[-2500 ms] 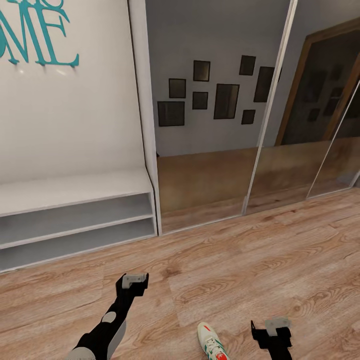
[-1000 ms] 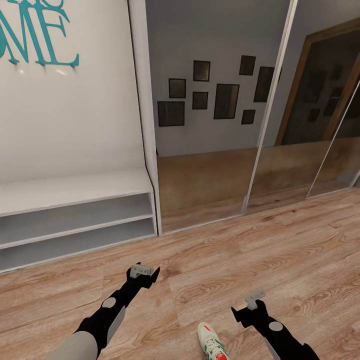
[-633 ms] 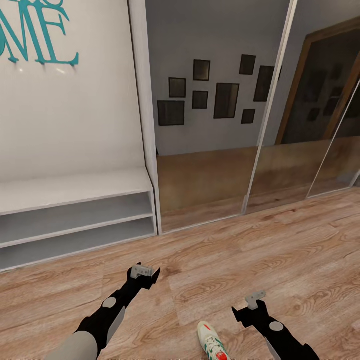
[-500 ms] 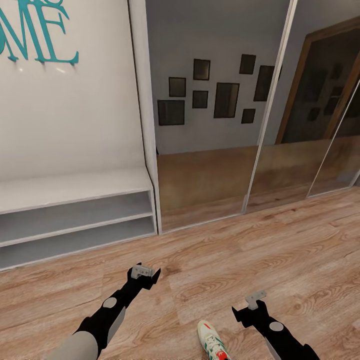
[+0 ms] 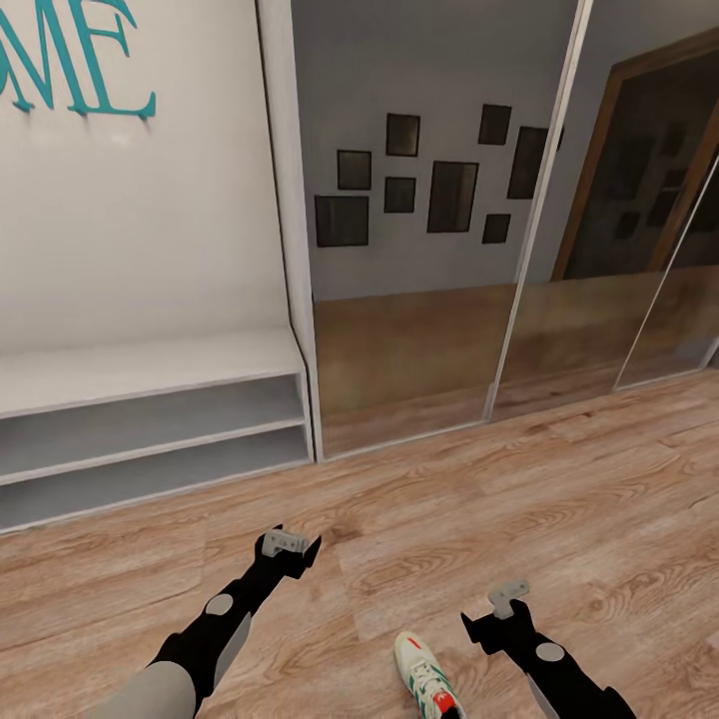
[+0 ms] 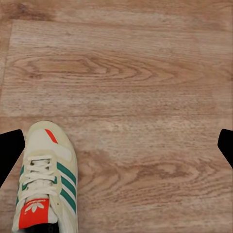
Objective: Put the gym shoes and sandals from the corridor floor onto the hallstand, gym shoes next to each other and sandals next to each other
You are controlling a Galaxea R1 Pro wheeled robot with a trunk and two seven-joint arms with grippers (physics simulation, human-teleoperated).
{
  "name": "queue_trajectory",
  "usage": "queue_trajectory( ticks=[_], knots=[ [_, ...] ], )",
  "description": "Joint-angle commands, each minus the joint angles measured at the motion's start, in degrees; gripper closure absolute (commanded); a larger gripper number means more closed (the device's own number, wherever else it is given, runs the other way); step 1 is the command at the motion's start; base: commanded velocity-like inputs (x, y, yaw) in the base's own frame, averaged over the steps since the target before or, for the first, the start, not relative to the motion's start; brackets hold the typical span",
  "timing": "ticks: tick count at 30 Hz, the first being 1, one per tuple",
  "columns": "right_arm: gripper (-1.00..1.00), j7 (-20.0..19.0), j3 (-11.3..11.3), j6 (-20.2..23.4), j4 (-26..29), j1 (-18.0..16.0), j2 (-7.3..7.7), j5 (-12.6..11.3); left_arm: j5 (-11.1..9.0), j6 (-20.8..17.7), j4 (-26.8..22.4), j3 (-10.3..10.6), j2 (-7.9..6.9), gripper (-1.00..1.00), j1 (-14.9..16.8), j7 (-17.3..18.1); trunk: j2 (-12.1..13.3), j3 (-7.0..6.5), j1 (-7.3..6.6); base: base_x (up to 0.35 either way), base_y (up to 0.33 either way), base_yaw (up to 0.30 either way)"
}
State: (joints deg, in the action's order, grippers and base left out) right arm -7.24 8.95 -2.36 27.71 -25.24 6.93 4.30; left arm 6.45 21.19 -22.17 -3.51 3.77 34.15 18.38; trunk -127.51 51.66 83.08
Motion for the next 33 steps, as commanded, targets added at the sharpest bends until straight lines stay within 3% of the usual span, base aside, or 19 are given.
queue_trajectory(
  ticks=[1, 13, 33],
  knots=[
    [-1.00, -0.06, 0.10, -0.20, -0.02, -0.04, 0.03, 0.45, 0.58, 0.25, 0.02, -0.38, 0.04, -1.00, 0.04, 0.17, -0.44, 0.24, 0.21, 0.000, 0.000, 0.000],
    [-1.00, -0.18, 0.19, -0.19, -0.14, -0.04, -0.16, 0.42, 0.58, 0.25, 0.02, -0.43, -0.04, -1.00, 0.07, 0.25, -5.25, 2.43, 2.85, 0.000, 0.000, 0.005],
    [-1.00, -0.06, 0.24, -0.34, -0.15, -0.05, -0.16, 0.36, 0.51, 0.16, -0.06, -0.45, -0.09, -1.00, 0.13, 0.25, -13.27, 6.85, 7.24, 0.000, 0.000, 0.099]
  ],
)
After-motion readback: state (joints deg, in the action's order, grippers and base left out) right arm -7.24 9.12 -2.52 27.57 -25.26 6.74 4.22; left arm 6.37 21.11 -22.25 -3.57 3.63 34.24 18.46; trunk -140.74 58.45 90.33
